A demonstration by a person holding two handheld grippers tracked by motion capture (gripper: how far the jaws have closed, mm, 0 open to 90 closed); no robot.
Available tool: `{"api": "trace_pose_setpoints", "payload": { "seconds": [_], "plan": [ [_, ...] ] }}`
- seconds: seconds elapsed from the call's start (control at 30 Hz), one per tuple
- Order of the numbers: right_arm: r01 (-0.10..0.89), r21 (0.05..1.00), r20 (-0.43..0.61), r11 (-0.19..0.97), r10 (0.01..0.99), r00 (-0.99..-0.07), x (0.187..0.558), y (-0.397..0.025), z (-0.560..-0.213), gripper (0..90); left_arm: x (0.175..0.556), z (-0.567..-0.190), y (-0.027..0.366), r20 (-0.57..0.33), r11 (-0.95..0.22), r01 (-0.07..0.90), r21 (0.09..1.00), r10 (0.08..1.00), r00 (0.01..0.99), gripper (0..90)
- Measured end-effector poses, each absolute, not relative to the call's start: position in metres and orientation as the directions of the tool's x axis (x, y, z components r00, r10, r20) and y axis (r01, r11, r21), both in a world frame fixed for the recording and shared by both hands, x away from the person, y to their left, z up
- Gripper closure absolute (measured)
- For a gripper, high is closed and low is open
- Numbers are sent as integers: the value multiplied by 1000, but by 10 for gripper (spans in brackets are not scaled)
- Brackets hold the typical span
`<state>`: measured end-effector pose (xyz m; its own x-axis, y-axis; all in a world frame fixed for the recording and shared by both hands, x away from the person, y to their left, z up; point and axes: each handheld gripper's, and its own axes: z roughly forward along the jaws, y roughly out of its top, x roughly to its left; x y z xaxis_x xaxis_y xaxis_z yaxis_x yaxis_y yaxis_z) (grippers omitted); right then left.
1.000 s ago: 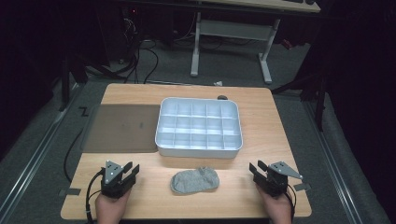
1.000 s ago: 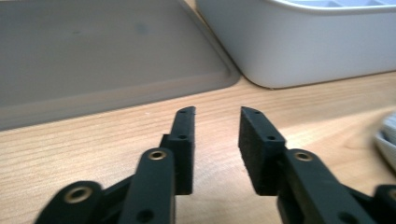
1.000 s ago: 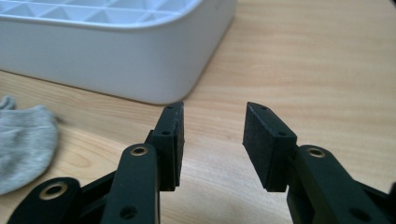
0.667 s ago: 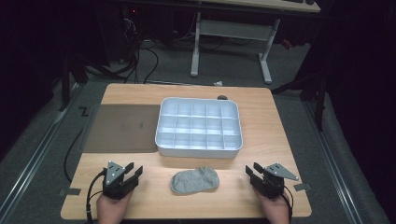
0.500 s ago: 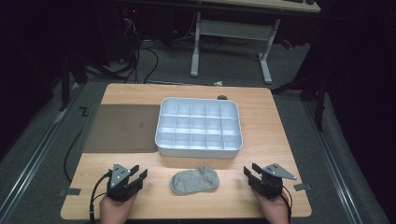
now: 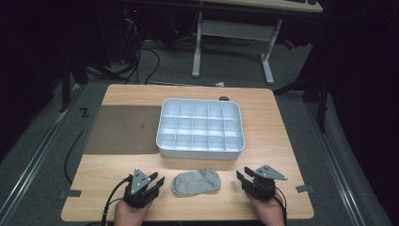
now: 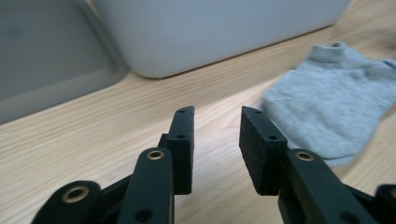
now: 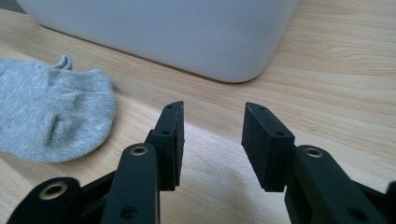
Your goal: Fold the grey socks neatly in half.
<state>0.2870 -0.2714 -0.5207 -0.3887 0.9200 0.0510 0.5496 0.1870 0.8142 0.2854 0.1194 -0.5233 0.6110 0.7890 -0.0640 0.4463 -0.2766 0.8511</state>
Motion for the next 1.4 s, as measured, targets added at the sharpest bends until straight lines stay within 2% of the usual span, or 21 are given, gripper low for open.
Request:
{"api": "trace_pose_setpoints", "payload": {
  "seconds": [0.3,0.5,0.6,0.77,0.87,1.17,1.4],
  "plan": [
    [537,810,24,237,901,-433,285,-251,-520,593,278,-519,97,-58,-300,422,856,755,653,630],
    [533,802,9,270,887,-462,285,-239,-523,590,278,-521,82,-72,-303,441,845,753,654,638],
    [529,800,1,284,880,-475,284,-232,-523,589,279,-526,69,-45,-328,447,832,763,644,654],
    [527,798,-1,293,874,-486,282,-227,-524,588,280,-532,67,-12,-345,464,816,792,611,741],
    [525,797,-1,298,870,-493,283,-225,-524,588,279,-532,67,13,-349,445,824,799,602,874],
    [509,803,3,309,852,-523,282,-214,-521,588,270,-528,74,34,-288,348,892,811,585,893],
    [524,787,25,326,831,-555,294,-197,-522,605,270,-529,75,28,-287,355,890,810,585,893]
  ]
}}
